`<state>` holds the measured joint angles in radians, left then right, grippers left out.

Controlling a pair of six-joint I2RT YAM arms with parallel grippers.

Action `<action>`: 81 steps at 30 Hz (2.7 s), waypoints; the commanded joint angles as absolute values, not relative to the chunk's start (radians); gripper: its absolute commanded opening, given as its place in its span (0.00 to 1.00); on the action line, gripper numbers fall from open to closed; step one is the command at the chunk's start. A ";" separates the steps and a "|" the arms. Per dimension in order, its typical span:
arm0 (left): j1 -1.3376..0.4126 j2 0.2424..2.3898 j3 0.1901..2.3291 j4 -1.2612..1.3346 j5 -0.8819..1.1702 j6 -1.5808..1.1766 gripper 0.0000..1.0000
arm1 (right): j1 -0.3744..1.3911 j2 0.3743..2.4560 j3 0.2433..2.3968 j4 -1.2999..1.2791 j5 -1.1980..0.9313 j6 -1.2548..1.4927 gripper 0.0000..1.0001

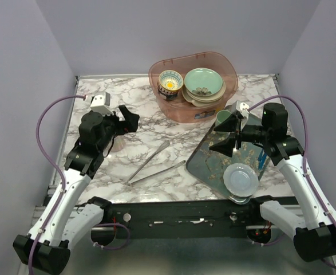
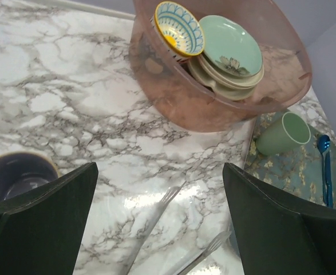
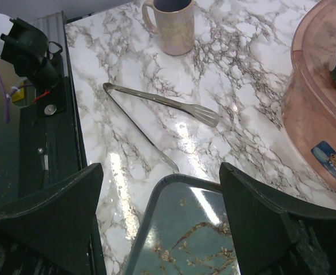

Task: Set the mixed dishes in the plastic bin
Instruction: Pick up the cup at the center of the board.

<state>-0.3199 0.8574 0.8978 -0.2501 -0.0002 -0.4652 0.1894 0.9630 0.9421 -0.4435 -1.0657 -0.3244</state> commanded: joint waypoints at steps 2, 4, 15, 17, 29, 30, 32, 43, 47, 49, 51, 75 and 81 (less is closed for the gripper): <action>-0.311 0.732 0.783 -0.331 -0.133 -0.523 0.99 | 0.183 0.953 0.933 -0.457 -1.103 -0.339 0.91; -0.311 0.707 0.743 -0.345 -0.181 -0.575 0.99 | 0.183 0.951 0.933 -0.459 -1.103 -0.337 0.91; -0.311 0.724 0.652 -0.417 -0.408 -0.773 0.99 | 0.183 0.959 0.931 -0.459 -1.104 -0.337 0.91; -0.307 0.748 0.675 -0.429 -0.443 -0.791 0.99 | 0.183 0.959 0.931 -0.459 -1.104 -0.336 0.91; -0.206 1.081 0.975 -0.538 -0.434 -0.344 0.98 | 0.183 0.960 0.931 -0.460 -1.109 -0.334 0.91; -0.204 1.098 0.985 -0.549 -0.434 -0.310 0.96 | 0.181 0.960 0.931 -0.459 -1.111 -0.334 0.91; -0.190 1.115 0.982 -0.531 -0.391 -0.207 0.94 | 0.183 0.968 0.931 -0.460 -1.123 -0.331 0.91; -0.023 1.235 0.974 -0.495 -0.085 0.032 0.69 | 0.183 0.966 0.928 -0.460 -1.140 -0.325 0.91; 0.034 1.281 0.982 -0.488 0.023 0.055 0.63 | 0.183 0.969 0.927 -0.459 -1.157 -0.324 0.91; 0.066 1.311 0.986 -0.488 0.037 0.051 0.59 | 0.183 0.969 0.927 -0.460 -1.160 -0.324 0.91; 0.083 1.336 0.999 -0.483 0.081 0.048 0.49 | 0.183 0.968 0.927 -0.460 -1.163 -0.324 0.91; 0.097 1.327 0.997 -0.437 0.150 -0.400 0.00 | 0.183 0.953 0.920 -0.463 -1.163 -0.342 0.91; 0.089 1.071 0.844 -0.350 0.037 -0.809 0.00 | 0.183 0.960 0.911 -0.469 -1.170 -0.382 0.91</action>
